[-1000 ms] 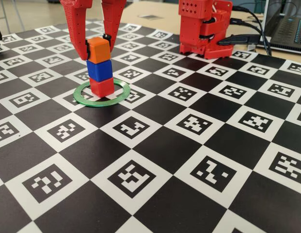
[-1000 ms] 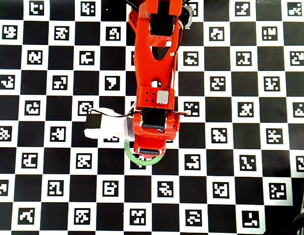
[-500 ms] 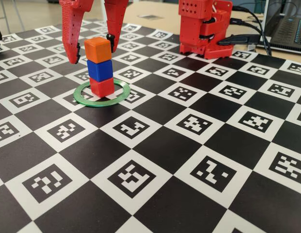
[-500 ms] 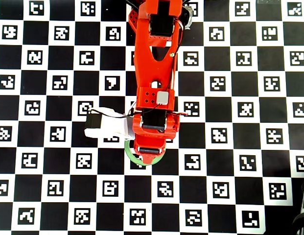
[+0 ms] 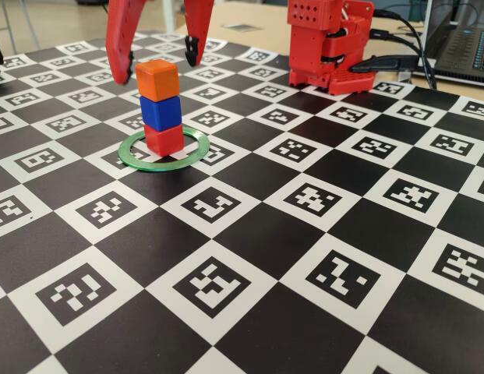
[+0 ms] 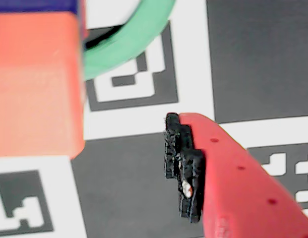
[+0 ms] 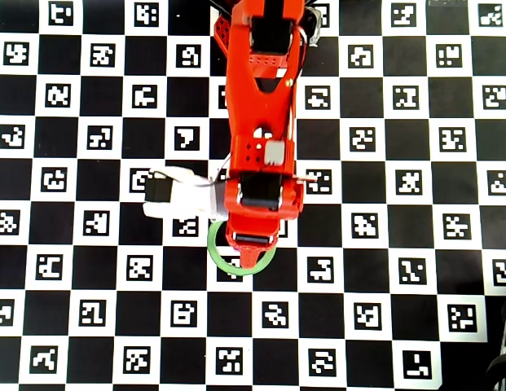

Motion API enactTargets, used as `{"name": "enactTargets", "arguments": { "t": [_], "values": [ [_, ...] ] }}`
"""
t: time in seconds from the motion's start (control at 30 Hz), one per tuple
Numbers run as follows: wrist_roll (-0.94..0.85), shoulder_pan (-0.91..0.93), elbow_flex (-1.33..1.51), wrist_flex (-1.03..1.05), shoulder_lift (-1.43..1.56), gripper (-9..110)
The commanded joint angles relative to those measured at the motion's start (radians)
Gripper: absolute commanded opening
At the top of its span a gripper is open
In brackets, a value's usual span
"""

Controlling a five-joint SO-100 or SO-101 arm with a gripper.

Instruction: Grab the red cube then put it in the green circle then put the blue cube on top and finally the orange cube on top

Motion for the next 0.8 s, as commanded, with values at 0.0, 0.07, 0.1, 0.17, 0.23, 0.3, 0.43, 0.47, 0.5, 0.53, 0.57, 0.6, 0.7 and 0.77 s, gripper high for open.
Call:
{"name": "enactTargets", "arguments": {
  "t": [0.0, 0.07, 0.1, 0.17, 0.23, 0.3, 0.43, 0.47, 0.5, 0.53, 0.57, 0.6, 0.7, 0.77],
  "values": [
    [-0.003, 0.029, -0.038, -0.015, 0.137, 33],
    [-0.011, 0.046, -0.021, -0.035, 0.155, 28],
    [-0.015, 0.052, -0.009, -0.044, 0.164, 25],
    [-0.028, 0.060, 0.029, -0.069, 0.193, 19],
    [-0.041, 0.067, 0.081, -0.103, 0.236, 16],
    [-0.057, 0.078, 0.130, -0.138, 0.282, 13],
    [-0.080, 0.112, 0.202, -0.195, 0.356, 4],
    [-0.086, 0.121, 0.216, -0.206, 0.371, 2],
    [-0.094, 0.132, 0.233, -0.219, 0.388, -1],
    [-0.098, 0.141, 0.253, -0.236, 0.408, -4],
    [-0.104, 0.152, 0.275, -0.253, 0.431, -6],
    [-0.114, 0.161, 0.298, -0.272, 0.453, -6],
    [-0.186, 0.181, 0.334, -0.270, 0.500, -6],
    [-0.245, 0.193, 0.373, -0.272, 0.540, -6]
  ]
}}
